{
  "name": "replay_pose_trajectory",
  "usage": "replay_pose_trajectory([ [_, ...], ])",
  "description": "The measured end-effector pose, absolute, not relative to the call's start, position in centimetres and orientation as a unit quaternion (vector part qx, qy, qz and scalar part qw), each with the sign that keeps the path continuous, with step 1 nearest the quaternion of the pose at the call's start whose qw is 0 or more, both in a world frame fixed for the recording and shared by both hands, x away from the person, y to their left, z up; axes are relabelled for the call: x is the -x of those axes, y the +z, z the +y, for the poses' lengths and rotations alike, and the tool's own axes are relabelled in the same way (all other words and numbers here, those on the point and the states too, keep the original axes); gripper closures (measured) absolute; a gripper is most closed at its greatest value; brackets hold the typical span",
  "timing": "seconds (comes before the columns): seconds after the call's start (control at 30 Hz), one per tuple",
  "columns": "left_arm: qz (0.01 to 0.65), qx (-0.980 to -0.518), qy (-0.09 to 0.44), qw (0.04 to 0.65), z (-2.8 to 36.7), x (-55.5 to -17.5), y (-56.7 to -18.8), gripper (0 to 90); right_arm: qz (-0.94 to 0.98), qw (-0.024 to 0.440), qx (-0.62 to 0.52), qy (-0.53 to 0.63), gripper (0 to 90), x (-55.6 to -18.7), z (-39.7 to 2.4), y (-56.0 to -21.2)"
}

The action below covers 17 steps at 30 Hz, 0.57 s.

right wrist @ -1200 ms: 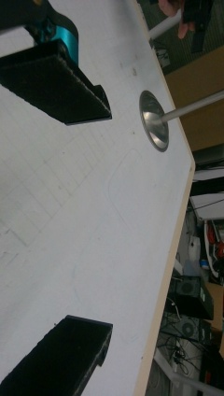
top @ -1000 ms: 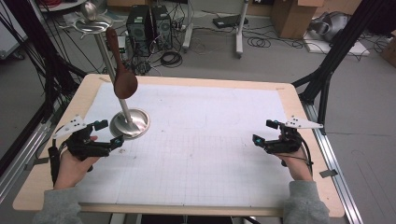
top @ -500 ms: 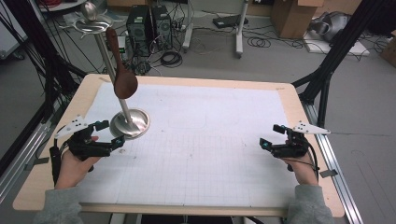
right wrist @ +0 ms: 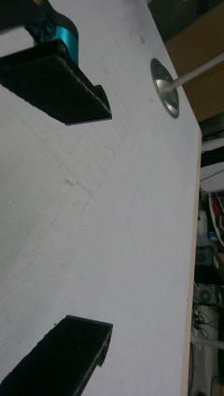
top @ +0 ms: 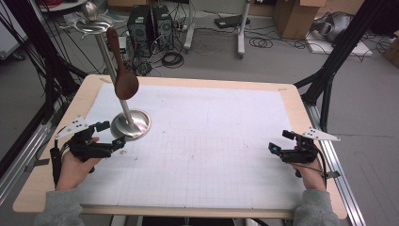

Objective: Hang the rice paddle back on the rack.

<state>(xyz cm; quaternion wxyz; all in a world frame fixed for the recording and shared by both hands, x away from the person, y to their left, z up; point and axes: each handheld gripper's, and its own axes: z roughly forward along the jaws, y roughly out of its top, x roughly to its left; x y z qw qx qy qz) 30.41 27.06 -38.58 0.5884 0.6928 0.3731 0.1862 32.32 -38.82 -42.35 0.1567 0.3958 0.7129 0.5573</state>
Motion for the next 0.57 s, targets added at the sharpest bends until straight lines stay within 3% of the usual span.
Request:
replay_pose_trajectory([
  [0.57, 0.379, -0.694, 0.187, 0.583, 27.3, -30.6, -39.0, 1.8, 0.687, 0.152, -0.401, 0.586, 0.1, -31.5, -40.3, -42.4],
])
